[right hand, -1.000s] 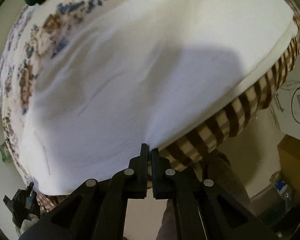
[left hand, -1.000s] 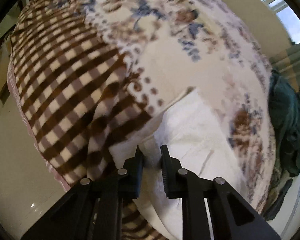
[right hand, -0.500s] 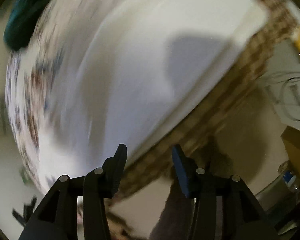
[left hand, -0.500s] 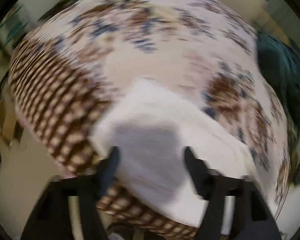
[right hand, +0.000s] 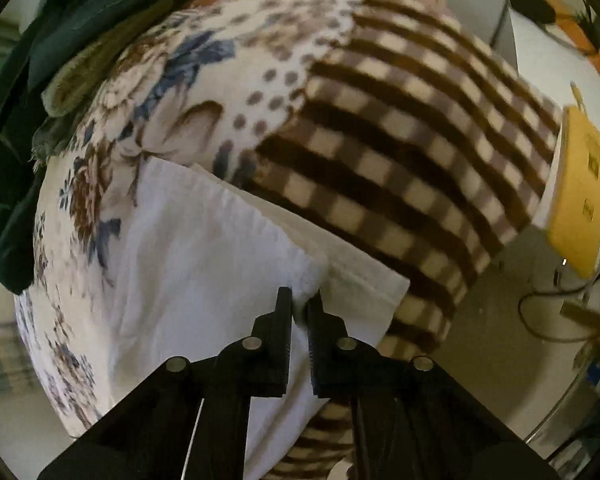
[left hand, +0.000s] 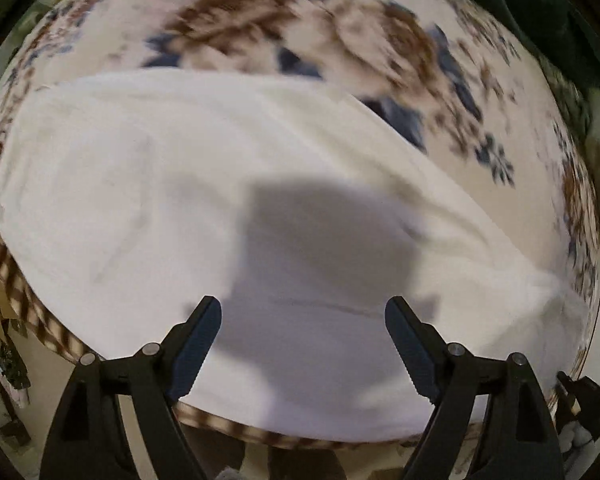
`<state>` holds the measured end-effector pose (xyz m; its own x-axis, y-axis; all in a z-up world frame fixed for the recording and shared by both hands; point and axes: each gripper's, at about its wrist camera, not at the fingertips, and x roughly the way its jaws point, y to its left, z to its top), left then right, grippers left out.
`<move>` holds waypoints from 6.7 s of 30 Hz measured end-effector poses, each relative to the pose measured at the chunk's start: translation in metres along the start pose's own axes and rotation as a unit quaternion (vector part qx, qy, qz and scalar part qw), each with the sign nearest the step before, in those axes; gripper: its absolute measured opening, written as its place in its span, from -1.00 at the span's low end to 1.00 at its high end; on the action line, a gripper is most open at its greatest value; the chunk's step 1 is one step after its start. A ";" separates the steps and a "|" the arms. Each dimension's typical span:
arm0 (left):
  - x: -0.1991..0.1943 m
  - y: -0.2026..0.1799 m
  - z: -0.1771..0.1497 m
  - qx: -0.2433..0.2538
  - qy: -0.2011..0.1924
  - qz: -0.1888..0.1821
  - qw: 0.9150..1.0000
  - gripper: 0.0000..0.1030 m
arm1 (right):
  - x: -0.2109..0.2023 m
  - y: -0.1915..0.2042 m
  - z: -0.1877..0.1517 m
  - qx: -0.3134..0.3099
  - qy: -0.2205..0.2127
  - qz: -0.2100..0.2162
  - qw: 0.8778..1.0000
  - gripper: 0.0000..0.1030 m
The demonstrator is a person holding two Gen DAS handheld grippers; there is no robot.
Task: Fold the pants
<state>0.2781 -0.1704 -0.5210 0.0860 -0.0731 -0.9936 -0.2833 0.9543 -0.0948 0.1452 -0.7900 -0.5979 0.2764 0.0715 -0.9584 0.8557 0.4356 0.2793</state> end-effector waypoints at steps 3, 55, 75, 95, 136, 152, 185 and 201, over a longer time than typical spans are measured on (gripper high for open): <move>-0.001 -0.016 -0.010 0.015 0.007 0.008 1.000 0.62 | -0.017 0.023 -0.022 -0.024 -0.019 -0.001 1.000 -0.88; 0.067 -0.020 -0.026 -0.017 0.039 0.017 0.999 1.00 | 0.049 0.036 -0.037 -0.042 -0.007 0.245 0.969 -0.83; -0.033 0.142 -0.009 -0.075 -0.016 -0.036 0.996 1.00 | 0.009 0.274 -0.338 -0.286 0.020 0.206 0.936 -0.83; -0.037 0.233 0.004 -0.130 -0.042 -0.060 0.989 1.00 | 0.013 0.299 -0.415 -0.395 0.090 0.100 0.909 0.85; -0.034 0.284 -0.045 -0.306 -0.066 -0.099 0.945 1.00 | 0.027 0.313 -0.387 -0.493 0.084 -0.125 0.857 0.87; 0.009 0.366 -0.009 -0.398 -0.154 -0.173 0.888 0.85 | 0.058 0.345 -0.428 -0.509 0.112 -0.145 0.841 0.87; -0.117 0.262 0.004 -0.221 -0.312 -0.252 0.889 -0.61 | 0.040 0.295 -0.346 -0.442 0.103 -0.113 0.884 0.87; -0.116 -0.039 -0.045 0.031 -0.203 -0.281 0.937 -0.62 | -0.002 0.164 -0.162 -0.299 0.049 -0.090 0.949 -0.34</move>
<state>0.2357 -0.2121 -0.4049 0.5659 -0.4645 -0.6812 -0.0299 0.8141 -0.5799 0.2142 -0.5728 -0.5594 0.0819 0.0170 -0.9965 0.4760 0.8778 0.0541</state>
